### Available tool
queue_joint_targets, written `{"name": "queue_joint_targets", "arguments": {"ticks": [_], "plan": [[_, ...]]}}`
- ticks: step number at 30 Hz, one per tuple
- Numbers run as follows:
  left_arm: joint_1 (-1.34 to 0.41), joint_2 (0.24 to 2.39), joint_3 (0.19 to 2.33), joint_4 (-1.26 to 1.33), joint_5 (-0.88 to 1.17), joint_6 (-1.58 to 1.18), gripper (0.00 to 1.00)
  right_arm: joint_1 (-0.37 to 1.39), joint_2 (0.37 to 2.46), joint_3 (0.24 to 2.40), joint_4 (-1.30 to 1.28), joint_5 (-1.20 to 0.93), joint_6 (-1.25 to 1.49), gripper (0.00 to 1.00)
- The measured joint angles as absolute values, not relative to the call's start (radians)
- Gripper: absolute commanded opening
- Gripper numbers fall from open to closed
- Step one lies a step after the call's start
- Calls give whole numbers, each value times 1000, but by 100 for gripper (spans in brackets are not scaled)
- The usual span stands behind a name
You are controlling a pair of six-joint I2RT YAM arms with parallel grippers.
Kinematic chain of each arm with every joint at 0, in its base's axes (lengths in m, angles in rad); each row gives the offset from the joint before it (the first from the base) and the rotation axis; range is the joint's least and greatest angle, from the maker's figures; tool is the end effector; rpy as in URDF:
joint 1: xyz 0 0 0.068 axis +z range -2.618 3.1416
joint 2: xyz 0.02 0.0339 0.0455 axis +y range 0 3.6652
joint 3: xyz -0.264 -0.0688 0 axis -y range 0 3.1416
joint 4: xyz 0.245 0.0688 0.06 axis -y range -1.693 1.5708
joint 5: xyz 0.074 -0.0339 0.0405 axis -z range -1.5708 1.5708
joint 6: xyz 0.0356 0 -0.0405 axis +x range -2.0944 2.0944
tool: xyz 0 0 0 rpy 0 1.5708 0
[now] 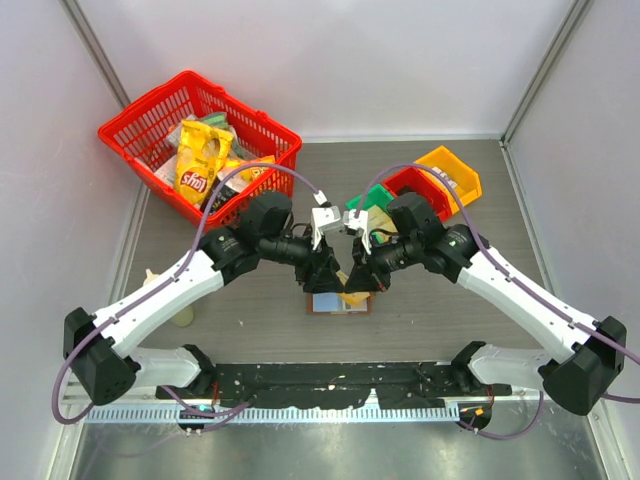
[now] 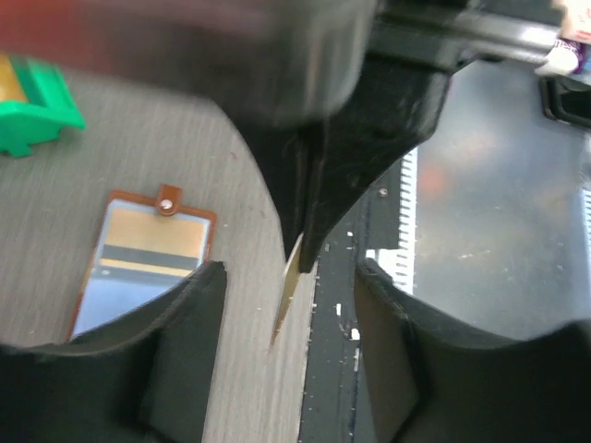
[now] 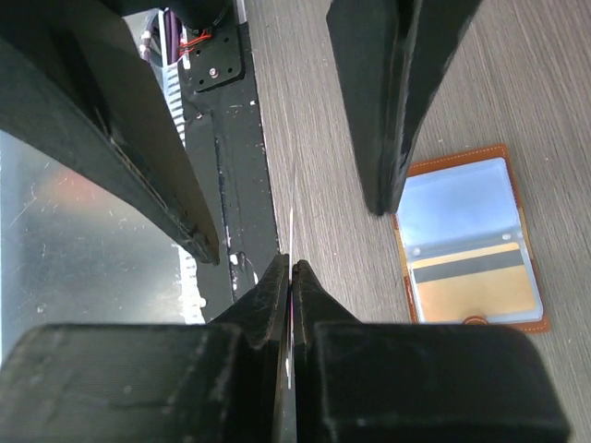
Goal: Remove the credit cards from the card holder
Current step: Place the credit card in the storage box.
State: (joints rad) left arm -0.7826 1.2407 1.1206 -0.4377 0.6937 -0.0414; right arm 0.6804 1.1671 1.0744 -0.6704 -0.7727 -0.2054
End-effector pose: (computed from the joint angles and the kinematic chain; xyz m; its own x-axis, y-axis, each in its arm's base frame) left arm 0.1760 -0.2071 0.3398 -0.4134 0.3662 -0.8337 0.9105 0.1780 -0.3733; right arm 0.1691 0.1689 0.3246 -0.3541 -0.4745 -0.8059 -0.9345 0.1455 0.3249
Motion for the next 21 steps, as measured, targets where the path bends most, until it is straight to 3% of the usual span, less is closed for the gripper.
{"name": "queue_joint_targets", "arguments": {"ticks": [3, 5, 11, 14, 21], "plan": [[-783, 1265, 1149, -467, 755, -9, 27, 696, 1192, 1094, -683, -773, -236, 7], [-783, 1277, 1158, -485, 789, 11, 0, 700, 1201, 1095, -692, -776, -249, 7], [-771, 1287, 1160, -509, 825, 57, 0, 705, 1206, 1096, -705, -787, -285, 22], [-772, 1277, 1156, -511, 823, 57, 0, 705, 1204, 1093, -697, -775, -273, 50], [-775, 1085, 993, -372, 662, -81, 0, 689, 1062, 938, -464, -683, -97, 82]]}}
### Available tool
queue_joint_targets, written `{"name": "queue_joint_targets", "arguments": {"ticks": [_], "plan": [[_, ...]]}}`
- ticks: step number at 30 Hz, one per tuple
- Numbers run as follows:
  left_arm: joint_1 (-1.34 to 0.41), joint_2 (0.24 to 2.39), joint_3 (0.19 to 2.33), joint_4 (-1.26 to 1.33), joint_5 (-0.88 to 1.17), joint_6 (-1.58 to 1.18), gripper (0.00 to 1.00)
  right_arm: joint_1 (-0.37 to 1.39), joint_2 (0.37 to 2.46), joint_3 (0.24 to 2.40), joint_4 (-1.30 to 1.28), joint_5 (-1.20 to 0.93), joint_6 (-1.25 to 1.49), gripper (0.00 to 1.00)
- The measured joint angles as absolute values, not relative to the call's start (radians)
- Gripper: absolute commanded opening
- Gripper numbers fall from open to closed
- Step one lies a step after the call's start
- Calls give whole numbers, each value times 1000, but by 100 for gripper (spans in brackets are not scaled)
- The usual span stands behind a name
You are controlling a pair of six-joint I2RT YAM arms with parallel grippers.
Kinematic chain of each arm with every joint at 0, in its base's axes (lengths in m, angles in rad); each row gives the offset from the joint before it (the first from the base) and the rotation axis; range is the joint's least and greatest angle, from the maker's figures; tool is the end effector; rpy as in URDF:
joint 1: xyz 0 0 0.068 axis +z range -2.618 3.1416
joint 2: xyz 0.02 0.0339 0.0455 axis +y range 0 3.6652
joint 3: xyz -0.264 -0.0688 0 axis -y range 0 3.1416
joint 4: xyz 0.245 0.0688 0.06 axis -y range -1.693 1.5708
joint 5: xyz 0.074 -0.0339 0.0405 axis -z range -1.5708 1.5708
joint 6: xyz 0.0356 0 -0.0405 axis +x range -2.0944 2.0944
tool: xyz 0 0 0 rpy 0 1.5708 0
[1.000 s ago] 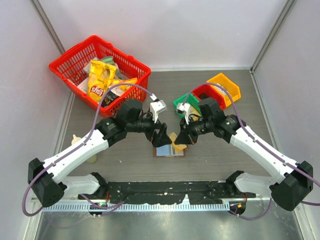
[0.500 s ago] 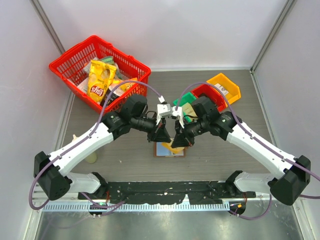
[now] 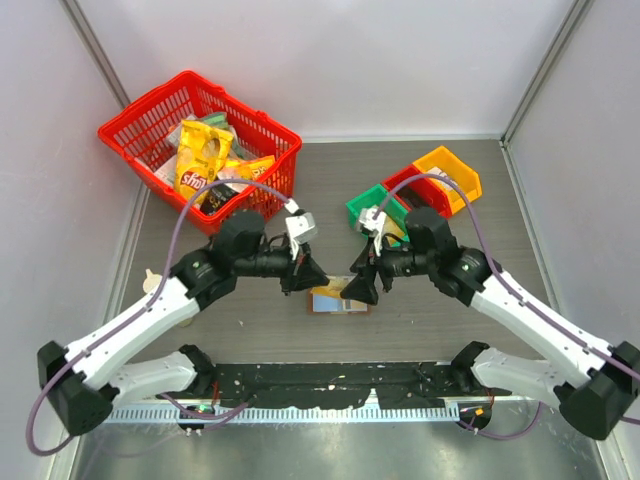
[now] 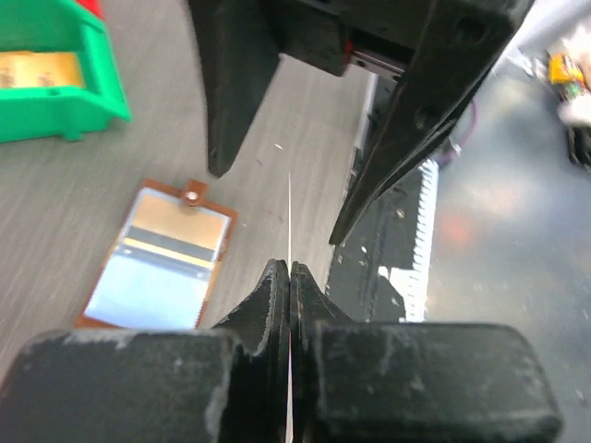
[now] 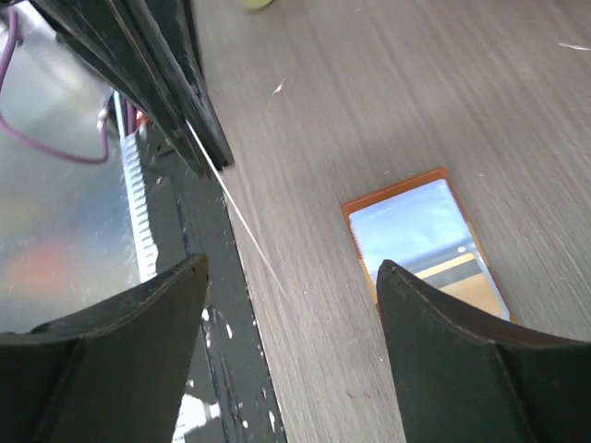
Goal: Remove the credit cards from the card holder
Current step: Place the credit card in the storage box.
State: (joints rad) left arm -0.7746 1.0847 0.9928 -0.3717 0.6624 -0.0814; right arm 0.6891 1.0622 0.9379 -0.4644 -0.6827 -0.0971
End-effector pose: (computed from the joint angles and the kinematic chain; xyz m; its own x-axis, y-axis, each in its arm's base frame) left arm 0.1544 -0.1817 0.3385 -0.3953 0.2972 -0.8691 0.9156 0.2036 -0.3468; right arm 0.1605 0.1614 0.3168 -0.3395 -0.3771 -0.8617 -0.9356 0.2297 0.2680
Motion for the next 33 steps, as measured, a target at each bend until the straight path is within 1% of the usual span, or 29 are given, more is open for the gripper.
{"name": "queue_joint_targets", "arguments": {"ticks": [1, 4, 7, 10, 13, 18, 23, 30, 32, 33], "plan": [[-775, 1042, 956, -337, 620, -115, 0, 688, 1029, 900, -410, -660, -50, 85], [-775, 931, 849, -218, 477, -235, 0, 685, 926, 775, -220, -580, 127, 86], [-775, 837, 709, -38, 296, -388, 0, 685, 847, 614, 50, -498, 343, 86], [-775, 803, 608, 106, 175, -523, 0, 701, 833, 467, 303, -404, 522, 86], [-775, 810, 546, 234, 76, -659, 0, 773, 865, 346, 519, -274, 648, 85], [-775, 840, 512, 404, -4, -831, 0, 874, 962, 283, 820, -88, 757, 77], [-775, 861, 503, 519, -27, -941, 0, 876, 1067, 273, 1068, 21, 826, 76], [-781, 882, 487, 604, -26, -1034, 0, 876, 1116, 294, 1179, 73, 841, 73], [-783, 889, 484, 613, -25, -1048, 0, 876, 1120, 313, 1190, 75, 838, 68], [-783, 891, 483, 618, -25, -1055, 0, 876, 1123, 324, 1193, 74, 836, 62]]}}
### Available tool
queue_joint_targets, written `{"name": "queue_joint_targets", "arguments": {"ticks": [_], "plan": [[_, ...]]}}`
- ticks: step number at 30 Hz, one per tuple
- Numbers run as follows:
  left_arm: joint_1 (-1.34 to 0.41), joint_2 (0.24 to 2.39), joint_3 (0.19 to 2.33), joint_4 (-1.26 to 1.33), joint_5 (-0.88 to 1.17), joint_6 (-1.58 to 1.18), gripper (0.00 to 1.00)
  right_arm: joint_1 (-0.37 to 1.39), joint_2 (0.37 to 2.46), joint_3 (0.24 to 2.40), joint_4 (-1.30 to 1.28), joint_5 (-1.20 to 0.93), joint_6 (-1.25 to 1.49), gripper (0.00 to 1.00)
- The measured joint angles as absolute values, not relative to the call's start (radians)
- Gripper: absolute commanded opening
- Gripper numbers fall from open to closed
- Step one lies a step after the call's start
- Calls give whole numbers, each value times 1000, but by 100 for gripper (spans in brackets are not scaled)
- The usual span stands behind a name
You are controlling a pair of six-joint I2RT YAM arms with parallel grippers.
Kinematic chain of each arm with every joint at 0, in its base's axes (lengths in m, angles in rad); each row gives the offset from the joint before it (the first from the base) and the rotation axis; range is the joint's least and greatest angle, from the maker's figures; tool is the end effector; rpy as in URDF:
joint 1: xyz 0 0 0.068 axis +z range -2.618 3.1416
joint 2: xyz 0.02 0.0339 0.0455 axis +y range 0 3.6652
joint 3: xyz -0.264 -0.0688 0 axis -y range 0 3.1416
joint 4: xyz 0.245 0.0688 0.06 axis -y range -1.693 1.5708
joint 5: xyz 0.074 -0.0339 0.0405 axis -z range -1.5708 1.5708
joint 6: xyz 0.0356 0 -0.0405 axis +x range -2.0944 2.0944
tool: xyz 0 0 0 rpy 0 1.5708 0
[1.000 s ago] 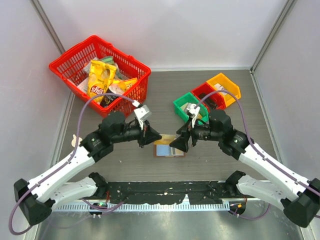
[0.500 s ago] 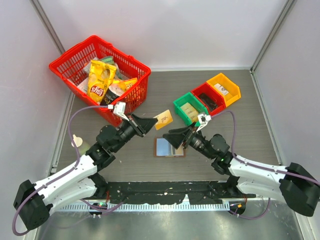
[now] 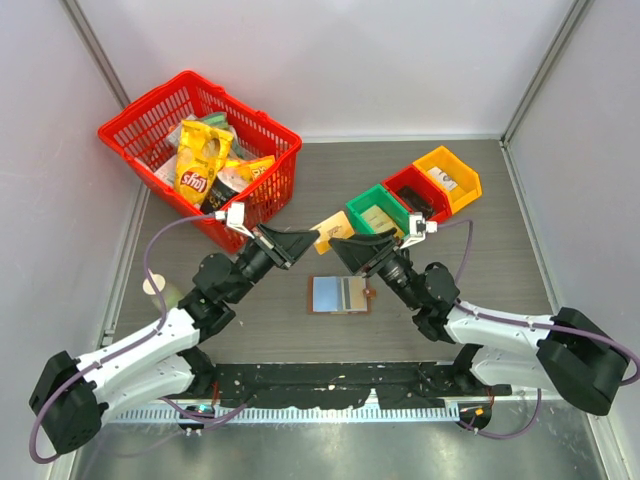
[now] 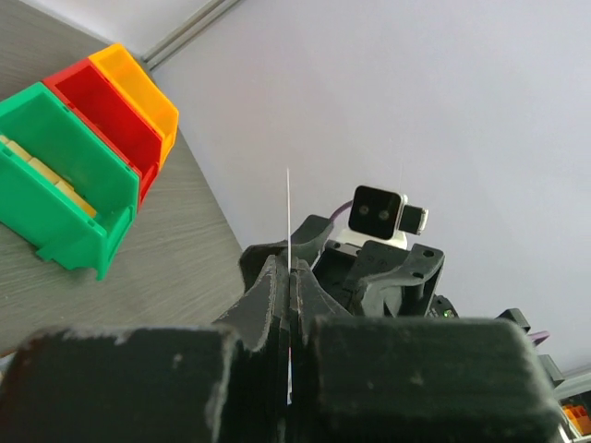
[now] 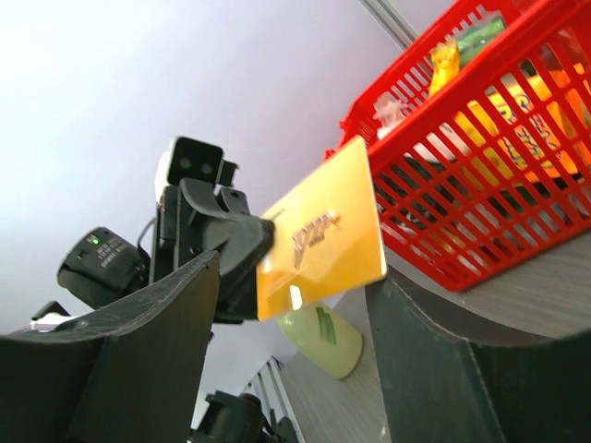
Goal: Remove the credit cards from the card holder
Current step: Place the credit card in the storage box.
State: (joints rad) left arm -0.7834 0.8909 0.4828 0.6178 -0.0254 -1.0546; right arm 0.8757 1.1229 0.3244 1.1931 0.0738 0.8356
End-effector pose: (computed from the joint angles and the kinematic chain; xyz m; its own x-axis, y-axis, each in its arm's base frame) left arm 0.1494 -0.1475 0.2994 -0.5254 -0.7038 -0.4782 0.4678 0.2305 -0.8533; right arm 0.1434 0.1678 0.2599 -0.3706 0.7105 -0.5982 -0.6671 0.2445 0.7037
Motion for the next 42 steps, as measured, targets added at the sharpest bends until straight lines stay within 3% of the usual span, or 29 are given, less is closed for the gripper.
{"name": "queue_joint_targets", "arguments": {"ticks": [2, 7, 8, 14, 21, 30, 35, 42], "plan": [[-784, 895, 480, 630, -25, -1067, 0, 876, 1131, 343, 1207, 73, 831, 50], [-784, 896, 473, 662, -22, -1091, 4, 876, 1146, 355, 1216, 72, 821, 3], [-784, 896, 471, 665, -23, -1093, 9, 876, 1146, 355, 1216, 70, 824, 1], [-783, 892, 463, 643, -36, -1077, 62, 863, 1134, 355, 1216, 67, 829, 1], [-778, 807, 528, 341, -89, -926, 97, 709, 1026, 336, 1076, 19, 833, 1], [-730, 757, 821, -168, -174, -607, 100, 351, 935, 402, 611, -108, 731, 1], [-643, 791, 881, -358, -130, -476, 100, 239, 1074, 529, 419, -171, 633, 1], [-542, 818, 748, -385, 6, -417, 100, 212, 1314, 612, 362, -237, 558, 1]]}}
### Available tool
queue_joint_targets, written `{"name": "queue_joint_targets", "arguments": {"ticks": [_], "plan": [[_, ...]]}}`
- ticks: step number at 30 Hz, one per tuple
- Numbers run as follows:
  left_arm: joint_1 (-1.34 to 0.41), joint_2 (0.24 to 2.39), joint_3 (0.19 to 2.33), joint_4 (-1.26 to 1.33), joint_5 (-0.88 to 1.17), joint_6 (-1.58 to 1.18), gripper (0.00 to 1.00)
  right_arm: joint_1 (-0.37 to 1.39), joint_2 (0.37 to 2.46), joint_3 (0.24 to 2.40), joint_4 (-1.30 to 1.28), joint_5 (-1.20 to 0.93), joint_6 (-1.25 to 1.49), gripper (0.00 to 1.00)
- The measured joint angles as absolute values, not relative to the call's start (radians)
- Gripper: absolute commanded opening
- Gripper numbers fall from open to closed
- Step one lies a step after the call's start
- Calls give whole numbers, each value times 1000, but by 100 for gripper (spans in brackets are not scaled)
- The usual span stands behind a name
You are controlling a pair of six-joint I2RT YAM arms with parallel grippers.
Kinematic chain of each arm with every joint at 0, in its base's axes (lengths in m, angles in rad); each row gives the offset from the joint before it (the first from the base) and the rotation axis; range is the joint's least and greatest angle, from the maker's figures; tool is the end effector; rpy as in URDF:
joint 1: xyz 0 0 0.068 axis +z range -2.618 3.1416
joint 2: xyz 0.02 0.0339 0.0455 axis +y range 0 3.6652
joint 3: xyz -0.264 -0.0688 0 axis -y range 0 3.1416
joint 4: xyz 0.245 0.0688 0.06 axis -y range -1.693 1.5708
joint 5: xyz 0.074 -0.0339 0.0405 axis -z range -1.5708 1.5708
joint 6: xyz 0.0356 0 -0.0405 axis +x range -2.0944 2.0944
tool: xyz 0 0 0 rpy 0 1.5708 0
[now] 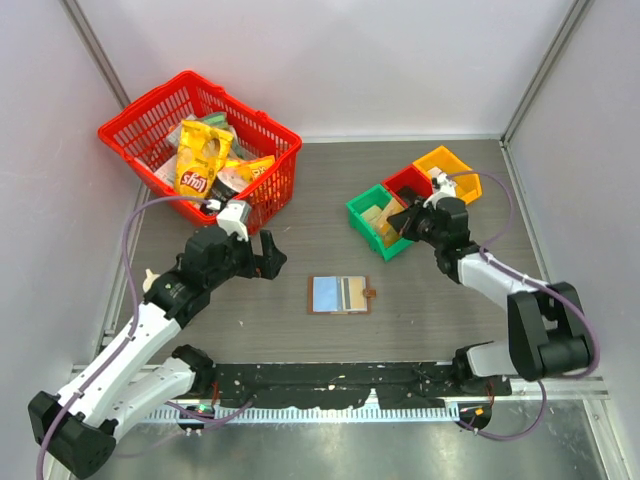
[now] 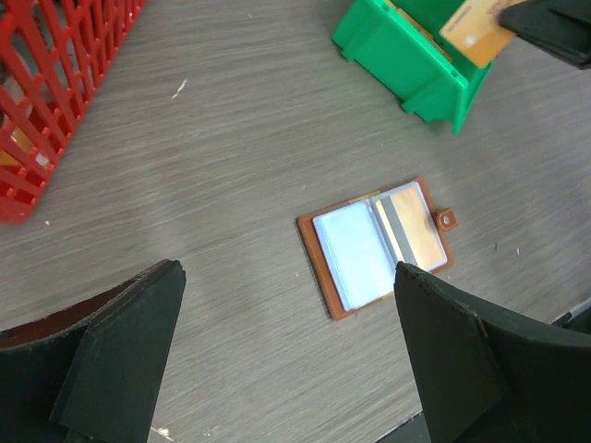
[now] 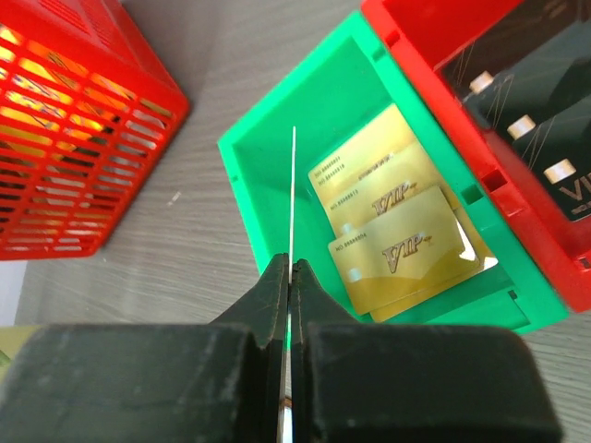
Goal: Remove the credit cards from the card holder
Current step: Place the credit card in the storage box, then remove the credit card from the card holder.
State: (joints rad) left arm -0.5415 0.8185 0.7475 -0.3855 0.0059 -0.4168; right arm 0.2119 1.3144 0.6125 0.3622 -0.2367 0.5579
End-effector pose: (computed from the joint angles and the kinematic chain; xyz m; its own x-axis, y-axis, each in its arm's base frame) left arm 0.1598 -0.0964 0.3004 -0.5559 -0.1381 -0.8197 0.3225 0.8730 -0.3658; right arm 0.2732 0.0673 0.2203 -0.4990 0.4191 -0.7585 -0.1844 0.8039 0.5654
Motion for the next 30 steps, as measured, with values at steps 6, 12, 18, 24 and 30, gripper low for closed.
{"name": "queue_joint_targets", "arguments": {"ticks": [6, 12, 18, 24, 30], "plan": [[-517, 765, 730, -368, 59, -410, 100, 212, 1480, 630, 388, -296, 562, 1], [-497, 751, 729, -346, 97, -411, 100, 207, 1566, 630, 406, -308, 587, 30], [-496, 744, 714, -318, 134, -415, 100, 211, 1507, 630, 319, -214, 593, 59], [-495, 780, 714, -291, 178, -453, 100, 242, 1291, 630, 142, -49, 561, 60], [-542, 855, 714, -277, 191, -545, 100, 392, 1095, 627, 6, 59, 527, 50]]}}
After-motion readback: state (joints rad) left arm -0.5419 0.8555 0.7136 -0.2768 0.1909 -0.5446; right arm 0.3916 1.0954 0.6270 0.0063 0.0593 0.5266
